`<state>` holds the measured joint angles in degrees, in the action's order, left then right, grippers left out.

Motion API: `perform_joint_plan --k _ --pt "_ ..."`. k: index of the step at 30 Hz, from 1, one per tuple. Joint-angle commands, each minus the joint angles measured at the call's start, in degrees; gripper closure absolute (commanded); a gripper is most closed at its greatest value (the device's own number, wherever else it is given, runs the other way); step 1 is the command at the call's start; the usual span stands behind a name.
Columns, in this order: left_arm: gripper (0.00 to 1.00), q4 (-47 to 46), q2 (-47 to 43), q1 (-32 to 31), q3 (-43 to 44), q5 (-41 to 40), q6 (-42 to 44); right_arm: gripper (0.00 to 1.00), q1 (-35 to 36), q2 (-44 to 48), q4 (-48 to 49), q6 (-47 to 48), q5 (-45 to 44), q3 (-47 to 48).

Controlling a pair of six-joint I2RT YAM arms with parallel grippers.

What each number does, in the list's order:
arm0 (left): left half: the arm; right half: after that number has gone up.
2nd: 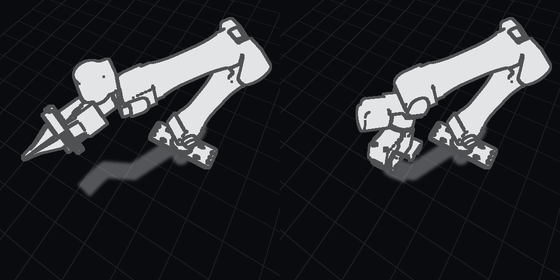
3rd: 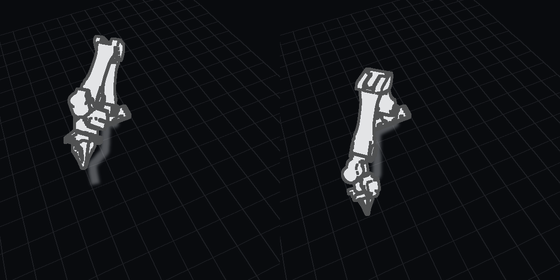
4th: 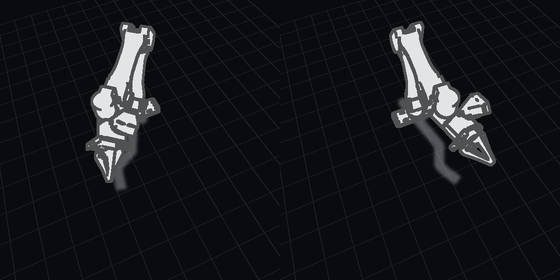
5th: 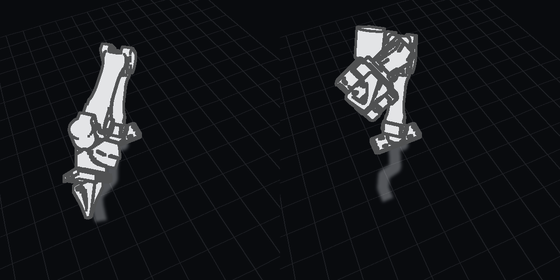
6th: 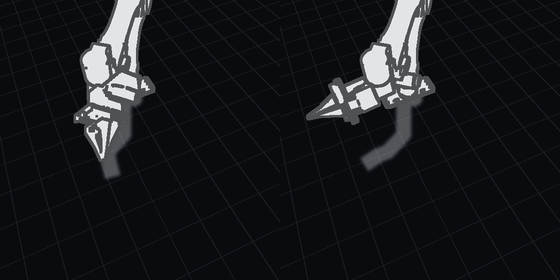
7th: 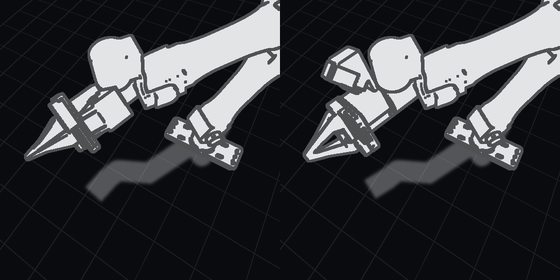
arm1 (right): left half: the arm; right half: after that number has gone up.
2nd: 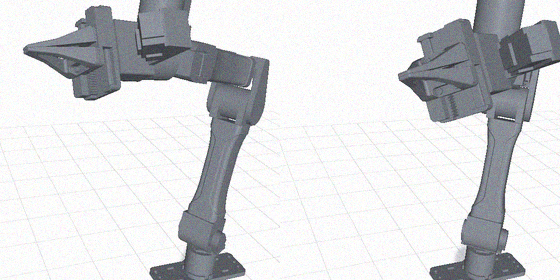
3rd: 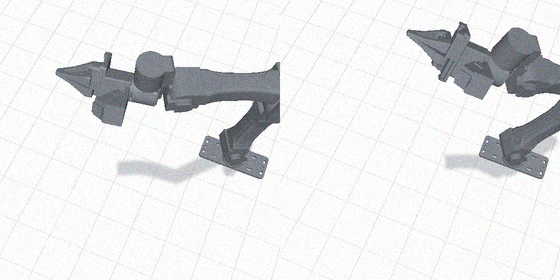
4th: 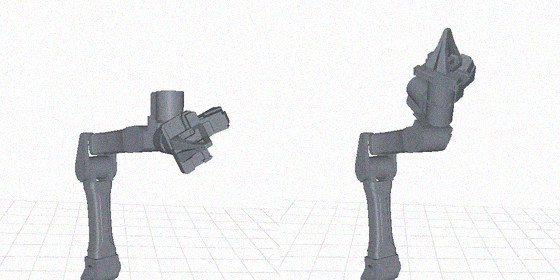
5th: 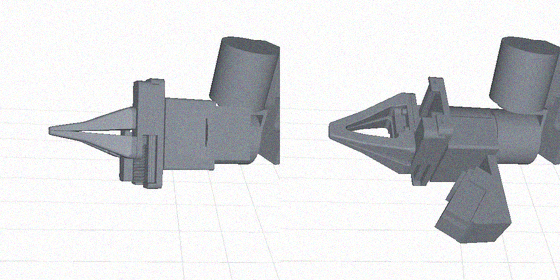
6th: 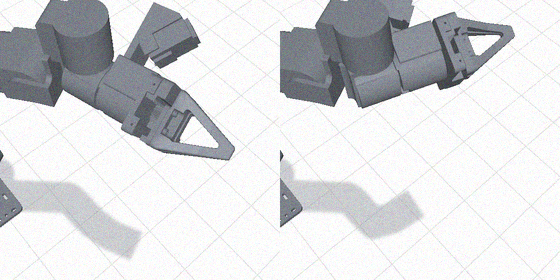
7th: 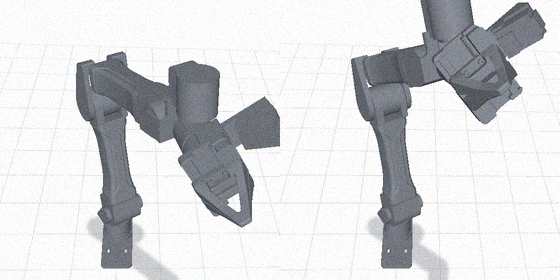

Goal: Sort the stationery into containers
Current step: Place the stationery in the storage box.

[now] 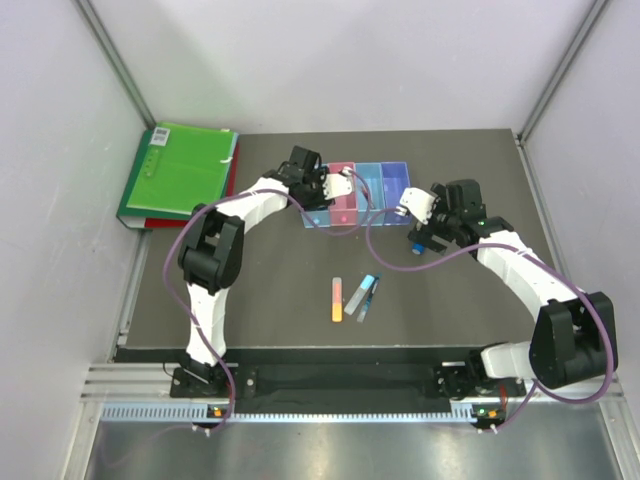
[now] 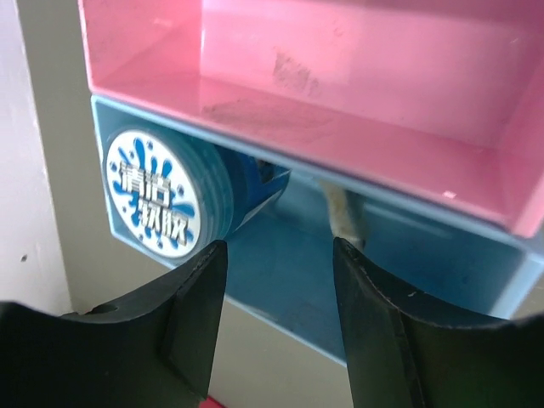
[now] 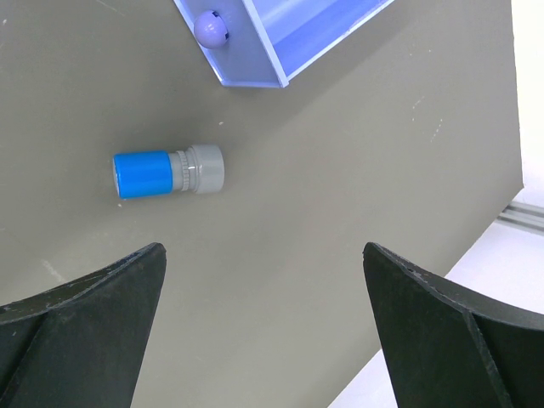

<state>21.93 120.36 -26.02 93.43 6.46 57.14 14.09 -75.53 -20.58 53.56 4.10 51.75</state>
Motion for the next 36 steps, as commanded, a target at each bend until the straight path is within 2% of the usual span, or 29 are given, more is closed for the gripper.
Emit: perform_joint_plan --k 1,18,22,29,36 --pt "0.42 -5.6 -2.5 0.1 -3.5 -3.9 0.2 0.01 -0.5 1.3 1.3 0.1 0.6 0.4" --pt "0.41 -13.5 -2.9 0.2 -5.1 -5.8 -1.5 0.0 -0.4 1.1 1.6 -0.2 1.0 0.2" --pt "0.41 -13.6 -4.5 0.1 -4.6 -4.0 -5.0 0.0 -0.4 1.3 1.6 -0.3 0.9 -0.1" --pt "0.41 -14.5 -11.3 0.0 -6.9 5.7 -8.8 0.01 -0.4 1.1 1.0 -0.3 1.3 -0.2" --pt "0.4 -13.7 -15.8 -0.5 -7.4 7.4 -10.1 0.0 -0.4 0.5 -1.0 0.2 2.8 0.0"
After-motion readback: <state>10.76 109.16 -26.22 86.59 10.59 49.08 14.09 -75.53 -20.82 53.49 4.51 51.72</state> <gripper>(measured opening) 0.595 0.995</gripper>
